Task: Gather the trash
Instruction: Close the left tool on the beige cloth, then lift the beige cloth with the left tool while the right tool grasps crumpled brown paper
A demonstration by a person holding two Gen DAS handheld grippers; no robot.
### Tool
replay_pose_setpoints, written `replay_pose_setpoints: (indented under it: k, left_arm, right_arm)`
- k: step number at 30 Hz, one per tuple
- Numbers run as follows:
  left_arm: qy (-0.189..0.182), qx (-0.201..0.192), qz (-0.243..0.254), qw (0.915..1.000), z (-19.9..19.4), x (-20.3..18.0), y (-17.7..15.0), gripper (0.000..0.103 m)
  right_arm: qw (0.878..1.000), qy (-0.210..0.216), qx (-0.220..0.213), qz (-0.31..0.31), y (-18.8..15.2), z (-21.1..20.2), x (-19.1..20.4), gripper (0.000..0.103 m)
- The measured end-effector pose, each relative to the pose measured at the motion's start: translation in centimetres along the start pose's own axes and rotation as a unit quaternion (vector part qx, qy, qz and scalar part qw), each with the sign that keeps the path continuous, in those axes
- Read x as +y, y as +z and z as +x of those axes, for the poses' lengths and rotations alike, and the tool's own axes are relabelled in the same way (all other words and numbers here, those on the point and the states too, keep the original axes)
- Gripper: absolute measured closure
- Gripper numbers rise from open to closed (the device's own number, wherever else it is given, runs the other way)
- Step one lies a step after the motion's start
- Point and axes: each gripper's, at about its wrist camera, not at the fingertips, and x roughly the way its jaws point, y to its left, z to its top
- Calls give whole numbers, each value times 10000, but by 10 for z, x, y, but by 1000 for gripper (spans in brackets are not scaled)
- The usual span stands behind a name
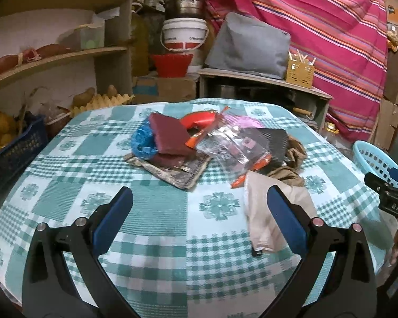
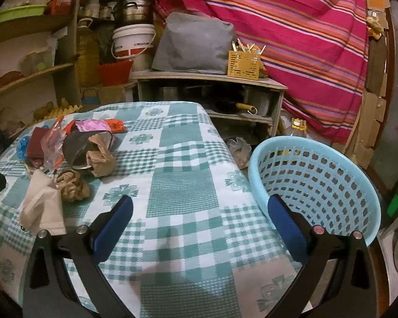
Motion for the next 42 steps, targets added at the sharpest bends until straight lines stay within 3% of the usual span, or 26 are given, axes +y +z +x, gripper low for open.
replay_pose_setpoints:
  k: [14,20,25,28,30,42]
  left_arm:
    - [-549,668,538,9948,28,-48,-6,8]
    - [-732,1190,708,9877,47,-59,-9,39]
    - [-1080,1478,402,9823,55,-50,-11,67]
    - [-1112,1384,413,9832,47,-46,-14,79]
    - [-1144,1314,404,9839,41,-42,-14,82]
    - [-648,710,380,9946,12,10,-6,83]
  right_arm:
    - [9994,-76,66,330,2,3,-25,4]
    - [9996,-60,130,226,0,6,-20,4]
    - [9996,-74,166,200,-1,6,-16,4]
    - [9998,-44,132,149,0,4,-9,4]
    - [9999,-26,91,87,0,2,-3,4]
    - [9997,118,4,-216,0,1,33,4]
